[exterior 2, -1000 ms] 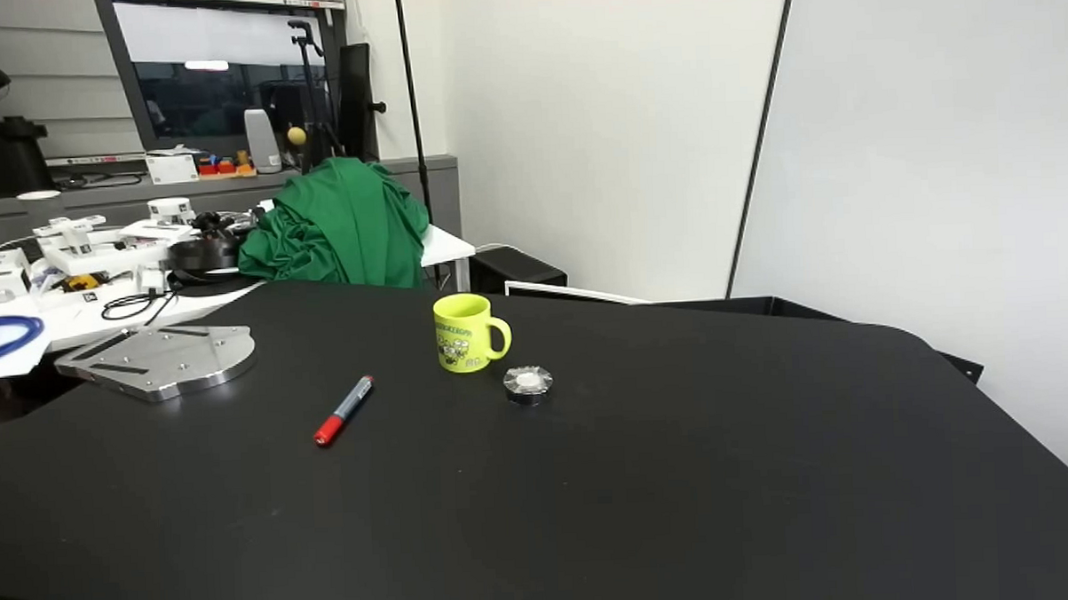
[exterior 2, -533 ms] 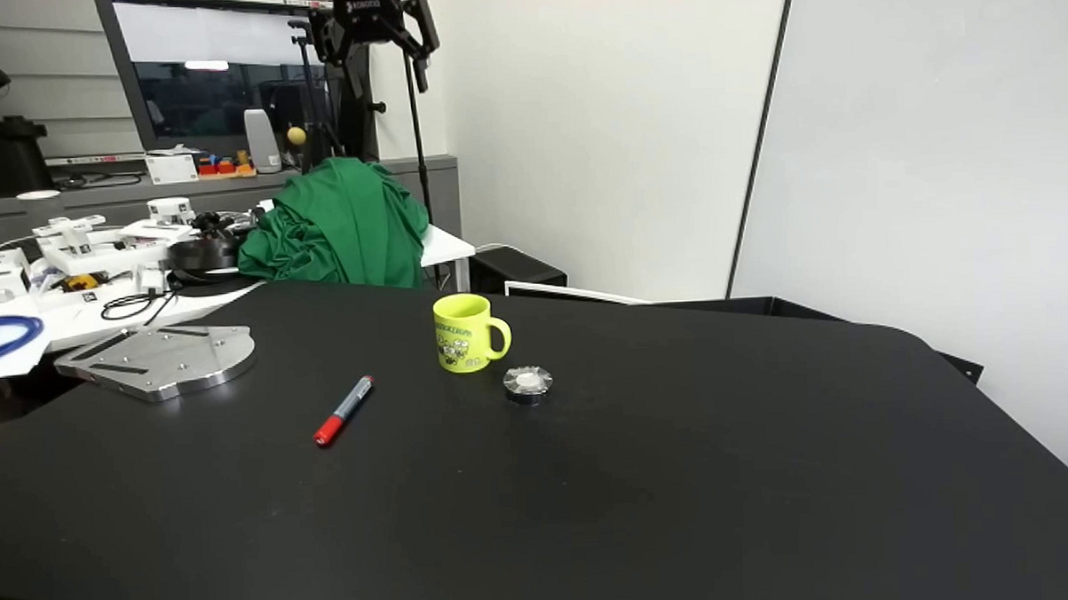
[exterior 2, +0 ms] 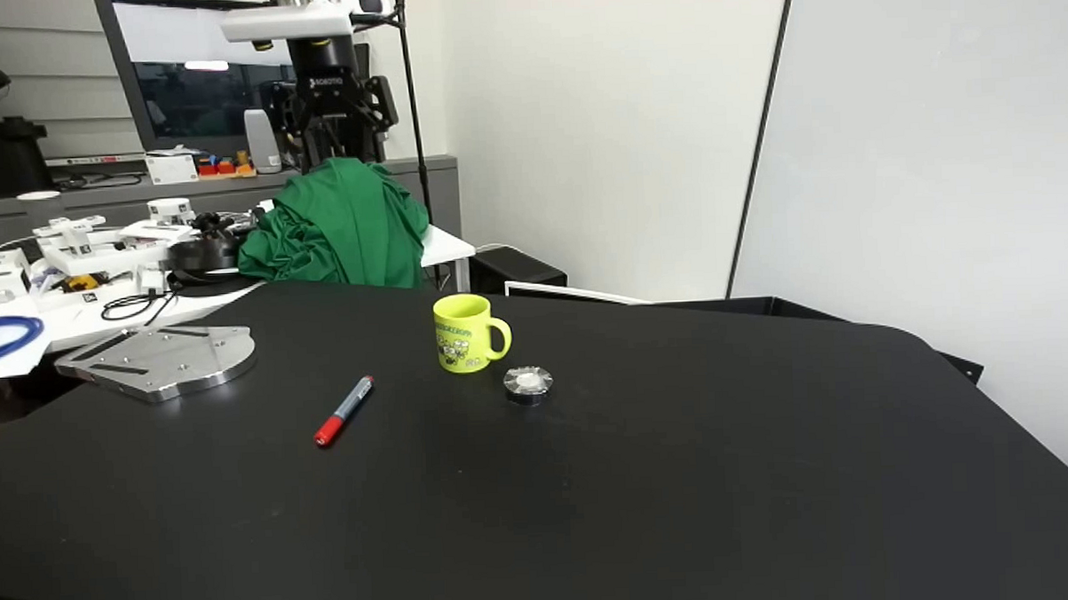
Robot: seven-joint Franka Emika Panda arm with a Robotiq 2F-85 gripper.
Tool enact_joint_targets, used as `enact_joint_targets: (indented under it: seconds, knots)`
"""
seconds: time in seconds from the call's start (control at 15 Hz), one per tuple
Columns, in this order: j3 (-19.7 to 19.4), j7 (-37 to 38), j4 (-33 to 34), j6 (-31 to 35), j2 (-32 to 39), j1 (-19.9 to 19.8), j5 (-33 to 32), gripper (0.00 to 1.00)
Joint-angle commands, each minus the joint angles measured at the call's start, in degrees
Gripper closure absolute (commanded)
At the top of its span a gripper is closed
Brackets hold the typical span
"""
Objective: Place the red marker inside the yellow mug, take the marker out of the mug then place it back inside the mug
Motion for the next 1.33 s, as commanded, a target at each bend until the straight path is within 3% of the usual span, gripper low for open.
enact_joint_targets:
  seconds: [0.0,0.6,0.8,1.27]
  knots:
    - [-0.2,0.5,-5.0,-0.2,-1.6,1.2,-1.3,0.00]
    - [0.0,-1.2,-5.7,-0.4,-0.6,1.2,-1.2,0.00]
    - [-0.6,1.3,-8.3,2.0,0.9,1.0,-0.8,0.00]
    - [-1.4,4.1,-17.7,18.9,7.7,-0.4,5.0,0.00]
